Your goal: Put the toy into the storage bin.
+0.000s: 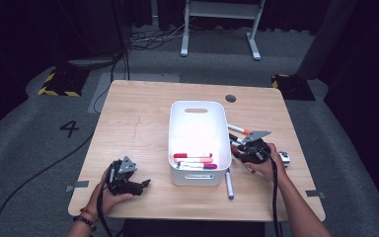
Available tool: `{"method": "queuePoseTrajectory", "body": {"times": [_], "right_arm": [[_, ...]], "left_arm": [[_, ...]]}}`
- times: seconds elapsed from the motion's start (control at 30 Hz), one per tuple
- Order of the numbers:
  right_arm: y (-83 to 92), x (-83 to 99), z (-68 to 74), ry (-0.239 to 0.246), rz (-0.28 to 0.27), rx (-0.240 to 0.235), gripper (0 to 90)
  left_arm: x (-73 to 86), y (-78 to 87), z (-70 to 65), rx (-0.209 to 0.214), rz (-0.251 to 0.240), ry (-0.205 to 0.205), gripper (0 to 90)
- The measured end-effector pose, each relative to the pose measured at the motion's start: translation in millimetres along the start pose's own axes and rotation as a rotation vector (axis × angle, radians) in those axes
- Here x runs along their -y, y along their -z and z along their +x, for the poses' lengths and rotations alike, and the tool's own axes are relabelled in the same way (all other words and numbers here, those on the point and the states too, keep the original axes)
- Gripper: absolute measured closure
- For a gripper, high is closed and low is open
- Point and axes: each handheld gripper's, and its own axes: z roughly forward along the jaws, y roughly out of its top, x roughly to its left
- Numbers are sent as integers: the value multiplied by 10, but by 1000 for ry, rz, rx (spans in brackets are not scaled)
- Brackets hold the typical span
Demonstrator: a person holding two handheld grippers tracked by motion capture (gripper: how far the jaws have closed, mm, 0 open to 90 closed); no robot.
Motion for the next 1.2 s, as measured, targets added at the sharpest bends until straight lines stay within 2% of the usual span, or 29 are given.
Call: {"method": "queuePoseTrajectory", "body": {"times": [0.13, 0.2, 0.23, 0.3, 0.4, 0.6, 0.7, 0.77, 0.8, 0.83, 0.87, 0.9, 0.93, 0.97, 1.0, 1.03, 1.13, 1.2], "right_arm": [[-81, 10, -25, -39, 11, -5, 627], [-98, 16, -31, -44, 10, -5, 630], [-118, 23, -33, -66, 2, -18, 639], [-121, 23, -38, -69, 2, -22, 644], [-125, 27, -39, -97, -6, -34, 719], [-111, 41, -23, -85, -7, -20, 743], [-89, 60, -25, -73, -14, -30, 744], [-33, 71, -25, -81, -33, -49, 744], [57, 82, -28, -82, -72, -63, 744], [57, 82, -28, -82, -72, -63, 744], [159, 89, -33, -72, -97, -73, 744], [159, 89, -33, -72, -97, -73, 744], [266, 93, -39, -72, -129, -78, 744], [266, 93, -39, -72, -129, -78, 744], [376, 92, -52, -73, -161, -83, 744], [376, 92, -52, -73, -161, -83, 744], [540, 77, -68, -65, -205, -78, 744], [703, 35, -71, -52, -256, -78, 744]], "left_arm": [[0, 0, 0, 0, 0, 0, 160], [0, 0, 0, 0, 1, 0, 160], [0, 0, 0, 0, 0, -1, 160], [0, 1, 0, 1, 1, 0, 160], [0, 0, 0, 2, 1, 1, 160], [0, 0, -1, 2, 1, 1, 160], [0, 0, 0, 0, 0, -1, 160], [0, 1, 0, 1, 0, 0, 160], [0, 1, 0, 1, 1, 0, 160], [0, 1, 0, 1, 1, 0, 160], [0, 0, 0, 0, 0, -1, 160], [0, 0, 0, 0, -1, 0, 160], [0, 1, 0, 1, 1, 0, 160], [0, 0, 0, 1, 1, 0, 160], [0, 0, 0, 0, -1, 0, 160], [0, 0, 0, 0, -1, 0, 160], [0, 0, 0, 0, 0, 0, 160], [0, 0, 0, 0, 0, 0, 160]]}}
